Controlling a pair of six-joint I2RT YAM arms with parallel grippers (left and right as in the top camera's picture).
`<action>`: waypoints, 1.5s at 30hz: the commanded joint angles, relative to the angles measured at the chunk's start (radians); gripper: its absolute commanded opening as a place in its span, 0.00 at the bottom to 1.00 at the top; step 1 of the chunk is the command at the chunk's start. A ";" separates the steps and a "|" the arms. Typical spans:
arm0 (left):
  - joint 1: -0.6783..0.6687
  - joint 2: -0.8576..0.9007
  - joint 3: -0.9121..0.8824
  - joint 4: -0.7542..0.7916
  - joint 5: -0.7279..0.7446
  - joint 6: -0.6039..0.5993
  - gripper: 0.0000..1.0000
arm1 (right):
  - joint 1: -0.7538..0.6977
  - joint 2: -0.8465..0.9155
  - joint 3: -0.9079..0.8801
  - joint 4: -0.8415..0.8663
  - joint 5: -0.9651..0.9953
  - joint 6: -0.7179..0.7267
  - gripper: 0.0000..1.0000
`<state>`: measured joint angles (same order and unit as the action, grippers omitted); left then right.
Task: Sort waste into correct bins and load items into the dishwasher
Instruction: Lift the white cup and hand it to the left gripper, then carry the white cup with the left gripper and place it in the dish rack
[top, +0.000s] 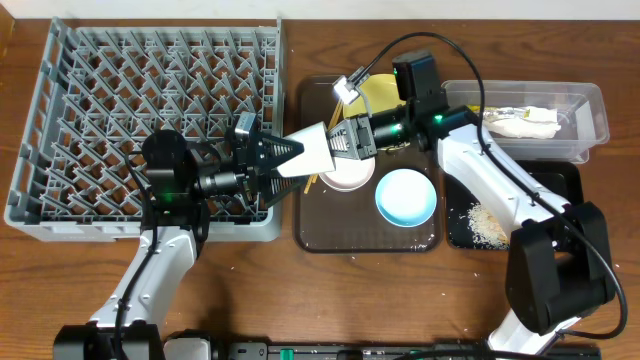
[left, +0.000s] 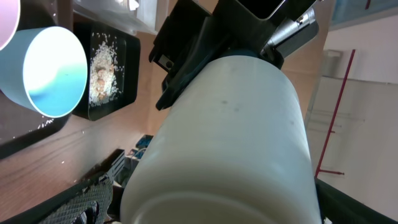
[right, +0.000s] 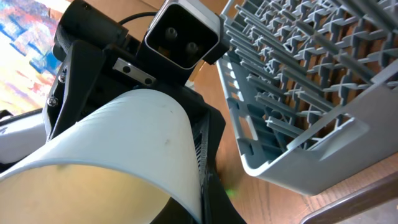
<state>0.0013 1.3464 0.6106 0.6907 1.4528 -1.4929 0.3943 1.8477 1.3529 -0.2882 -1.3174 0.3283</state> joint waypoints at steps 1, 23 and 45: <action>-0.003 -0.001 0.018 0.007 0.025 0.018 0.93 | 0.016 0.004 -0.007 -0.004 -0.053 -0.016 0.01; -0.003 -0.001 0.017 0.007 0.032 0.026 0.80 | 0.030 0.004 -0.033 -0.069 -0.057 -0.056 0.01; -0.002 -0.001 0.016 0.008 0.027 0.060 0.27 | 0.021 0.004 -0.033 -0.071 -0.071 -0.052 0.70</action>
<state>0.0013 1.3464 0.6106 0.6941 1.4826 -1.4540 0.4152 1.8477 1.3247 -0.3614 -1.3720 0.2897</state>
